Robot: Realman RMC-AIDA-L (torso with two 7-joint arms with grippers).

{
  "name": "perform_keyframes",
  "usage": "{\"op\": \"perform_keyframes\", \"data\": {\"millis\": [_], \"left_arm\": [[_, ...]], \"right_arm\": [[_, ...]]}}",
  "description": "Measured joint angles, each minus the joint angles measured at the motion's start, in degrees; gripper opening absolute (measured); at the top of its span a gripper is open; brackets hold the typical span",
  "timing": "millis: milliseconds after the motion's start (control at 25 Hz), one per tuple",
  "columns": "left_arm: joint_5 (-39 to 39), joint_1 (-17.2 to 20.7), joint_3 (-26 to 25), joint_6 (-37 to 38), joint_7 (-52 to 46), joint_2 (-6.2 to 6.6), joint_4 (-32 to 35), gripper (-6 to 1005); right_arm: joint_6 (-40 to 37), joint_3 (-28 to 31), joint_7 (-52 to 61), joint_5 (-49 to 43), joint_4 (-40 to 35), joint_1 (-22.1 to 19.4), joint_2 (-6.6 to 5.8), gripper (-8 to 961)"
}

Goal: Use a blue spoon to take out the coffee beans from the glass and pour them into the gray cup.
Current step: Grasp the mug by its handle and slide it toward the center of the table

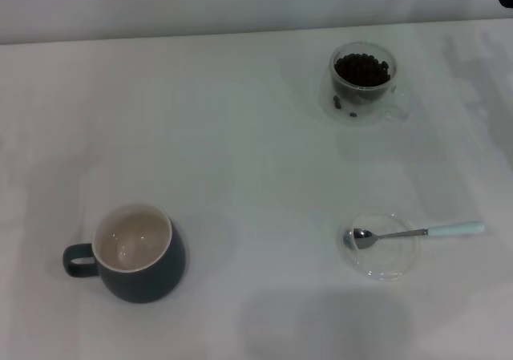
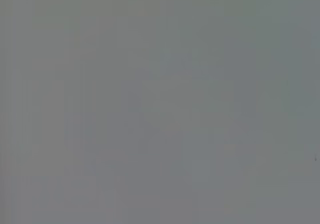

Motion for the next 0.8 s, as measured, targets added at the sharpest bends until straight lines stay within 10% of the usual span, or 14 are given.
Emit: {"op": "perform_keyframes", "data": {"millis": [800], "left_arm": [[0.31,0.33,0.28,0.18,0.13,-0.01,0.0,891]], "right_arm": [[-0.01,0.0,-0.04,0.0,0.0,-0.37,0.04,724]]}}
